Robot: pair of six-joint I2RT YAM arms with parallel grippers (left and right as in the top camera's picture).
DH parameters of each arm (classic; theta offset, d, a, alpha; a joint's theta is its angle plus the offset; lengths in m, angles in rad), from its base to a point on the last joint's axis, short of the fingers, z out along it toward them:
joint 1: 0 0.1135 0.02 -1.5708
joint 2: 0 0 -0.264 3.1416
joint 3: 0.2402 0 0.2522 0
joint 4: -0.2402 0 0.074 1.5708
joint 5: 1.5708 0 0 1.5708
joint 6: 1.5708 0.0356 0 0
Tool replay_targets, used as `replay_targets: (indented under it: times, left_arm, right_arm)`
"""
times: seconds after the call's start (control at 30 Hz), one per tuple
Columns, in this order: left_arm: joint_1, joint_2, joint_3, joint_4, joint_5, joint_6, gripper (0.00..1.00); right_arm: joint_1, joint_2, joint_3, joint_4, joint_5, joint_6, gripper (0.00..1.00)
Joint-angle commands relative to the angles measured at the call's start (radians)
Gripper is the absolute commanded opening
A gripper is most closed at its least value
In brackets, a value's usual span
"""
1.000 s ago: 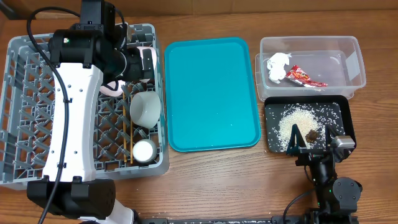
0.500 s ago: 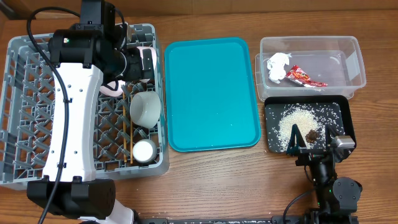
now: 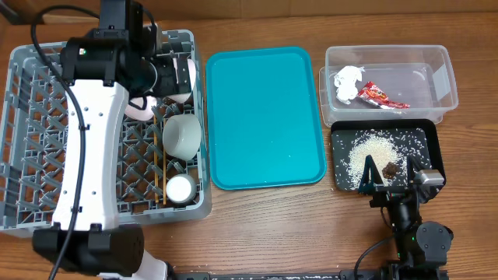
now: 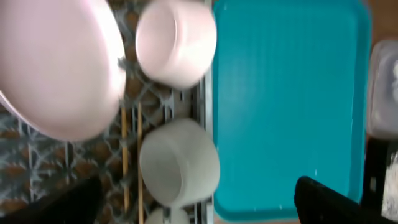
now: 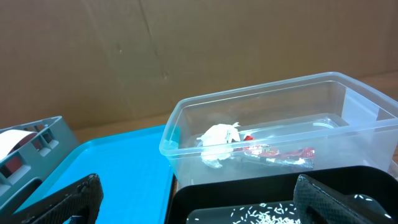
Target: Sort waste into correct bins and load items into the dishwasher
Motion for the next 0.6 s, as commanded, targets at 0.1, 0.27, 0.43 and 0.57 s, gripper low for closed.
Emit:
replay_targets:
  times: [0.1, 0.27, 0.43, 0.57]
  left_arm:
    - [-0.007, -0.278, -0.195, 0.306, -0.026, 0.08, 1.0]
    - [0.005, -0.519, -0.559, 0.627, -0.013, 0.129, 1.0]
    - [0.024, -0.739, -0.959, 0.952, 0.052, 0.173, 1.0]
    - [0.042, -0.871, -1.24, 1.144, 0.084, 0.173, 1.0]
  right_arm:
    - [-0.005, -0.008, -0.011, 0.005, -0.005, 0.006, 1.0]
    - [-0.005, -0.008, -0.011, 0.005, -0.005, 0.006, 1.0]
    - [-0.005, -0.008, -0.011, 0.005, -0.005, 0.006, 1.0]
    - [-0.005, -0.008, -0.011, 0.005, -0.005, 0.006, 1.0]
